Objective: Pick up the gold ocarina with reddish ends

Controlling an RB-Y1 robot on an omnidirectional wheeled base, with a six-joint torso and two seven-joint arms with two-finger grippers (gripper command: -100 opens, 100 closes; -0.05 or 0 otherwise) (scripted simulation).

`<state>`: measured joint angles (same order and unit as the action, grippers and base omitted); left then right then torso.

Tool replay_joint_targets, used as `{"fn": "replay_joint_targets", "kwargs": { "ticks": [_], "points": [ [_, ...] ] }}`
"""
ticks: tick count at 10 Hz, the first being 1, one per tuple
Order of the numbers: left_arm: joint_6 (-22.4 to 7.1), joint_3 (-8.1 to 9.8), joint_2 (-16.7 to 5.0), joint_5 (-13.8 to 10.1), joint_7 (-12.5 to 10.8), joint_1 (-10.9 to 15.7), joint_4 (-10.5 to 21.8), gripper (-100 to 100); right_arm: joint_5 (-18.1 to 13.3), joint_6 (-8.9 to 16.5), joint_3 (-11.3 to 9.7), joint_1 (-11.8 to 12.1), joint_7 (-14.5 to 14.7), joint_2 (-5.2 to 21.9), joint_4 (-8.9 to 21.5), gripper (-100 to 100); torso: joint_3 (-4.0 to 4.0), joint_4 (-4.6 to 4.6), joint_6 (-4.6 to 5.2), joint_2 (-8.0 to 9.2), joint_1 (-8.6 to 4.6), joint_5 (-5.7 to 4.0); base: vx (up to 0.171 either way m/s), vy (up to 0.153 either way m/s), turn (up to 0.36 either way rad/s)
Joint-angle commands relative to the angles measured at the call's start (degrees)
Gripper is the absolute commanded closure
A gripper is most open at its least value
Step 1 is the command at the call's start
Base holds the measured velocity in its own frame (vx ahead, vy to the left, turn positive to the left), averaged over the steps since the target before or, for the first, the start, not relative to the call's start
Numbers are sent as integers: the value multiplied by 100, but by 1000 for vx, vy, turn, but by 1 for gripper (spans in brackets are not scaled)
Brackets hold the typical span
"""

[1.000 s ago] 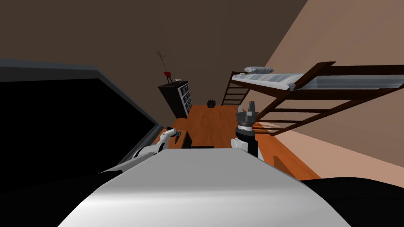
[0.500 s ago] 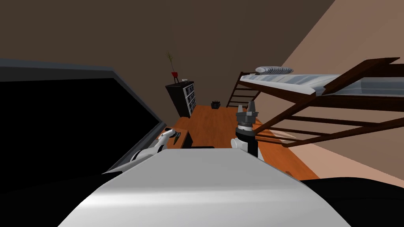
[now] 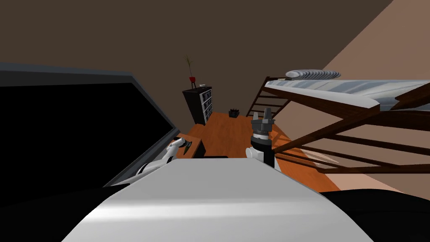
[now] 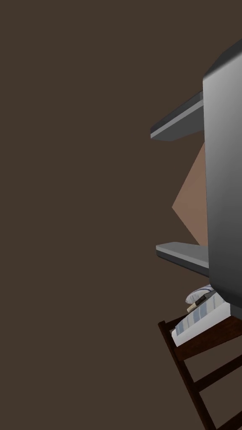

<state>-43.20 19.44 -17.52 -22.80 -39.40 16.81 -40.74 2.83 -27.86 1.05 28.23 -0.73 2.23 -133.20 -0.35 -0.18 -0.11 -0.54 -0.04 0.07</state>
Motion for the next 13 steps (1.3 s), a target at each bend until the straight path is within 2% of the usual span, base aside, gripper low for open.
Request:
{"fn": "replay_joint_targets", "kwargs": {
  "ticks": [1, 3, 4, 5, 6, 7, 8, 9, 11, 12, 13],
  "points": [
    [-217, 92, -3, -163, 286, -157, -262, 100, 0, 0, 0, 0, 0, 0, 0, 0, 0, 0, 0, 0, 0, 0, 104, -99, 319],
    [-217, 92, -3, -163, 554, -157, -262, 100, 0, 0, 0, 0, 0, 0, 0, 0, -4, 1, 4, -8, -3, -1, 90, -49, 95],
    [-392, 175, -12, -312, 754, -285, -469, 100, 0, 0, 0, -1, 0, 1, 0, 0, -2, 5, 14, -9, 12, 3, 83, -77, 237],
    [-392, 175, -12, -312, 909, -285, -469, 100, 0, 0, 0, 1, 0, 0, 0, 0, -2, 1, -1, -7, -1, -1, 71, -72, 232],
    [-392, 175, -12, -312, 966, -285, -469, 100, 0, 0, 0, 0, 0, 0, 0, 0, 1, 2, 3, -1, 1, -1, 49, -23, 22],
    [-568, 257, -21, -461, 1192, -413, -676, 100, 0, 0, 0, -1, 0, 1, 0, 0, 5, 7, 12, 4, 15, 2, 74, -72, 227],
    [-568, 257, -21, -461, 1338, -413, -676, 100, 0, 0, 0, 0, 0, 0, 0, 0, 3, 4, 0, 1, 1, -2, 95, -81, 219],
    [-743, 339, -30, -610, 1514, -541, -883, 100, 0, 0, 0, 0, 0, 0, 0, 0, 0, 4, 7, -6, -2, -3, 126, -116, 339],
    [-743, 339, -30, -610, 1790, -541, -883, 100, 0, 0, 0, 0, 0, 0, 0, 0, -11, 4, 14, -28, -12, -5, 121, -68, 56],
    [-918, 422, -39, -759, 1993, -668, -1090, 100, 0, 0, 0, -1, 0, 1, 0, 0, -5, 7, 19, -17, 5, -2, 84, -83, 249],
    [-918, 422, -39, -759, 2152, -668, -1090, 100, 0, 0, 0, 1, 0, 0, 0, 0, -1, 5, 3, -9, -5, -6, 97, -83, 197]
  ]
}}
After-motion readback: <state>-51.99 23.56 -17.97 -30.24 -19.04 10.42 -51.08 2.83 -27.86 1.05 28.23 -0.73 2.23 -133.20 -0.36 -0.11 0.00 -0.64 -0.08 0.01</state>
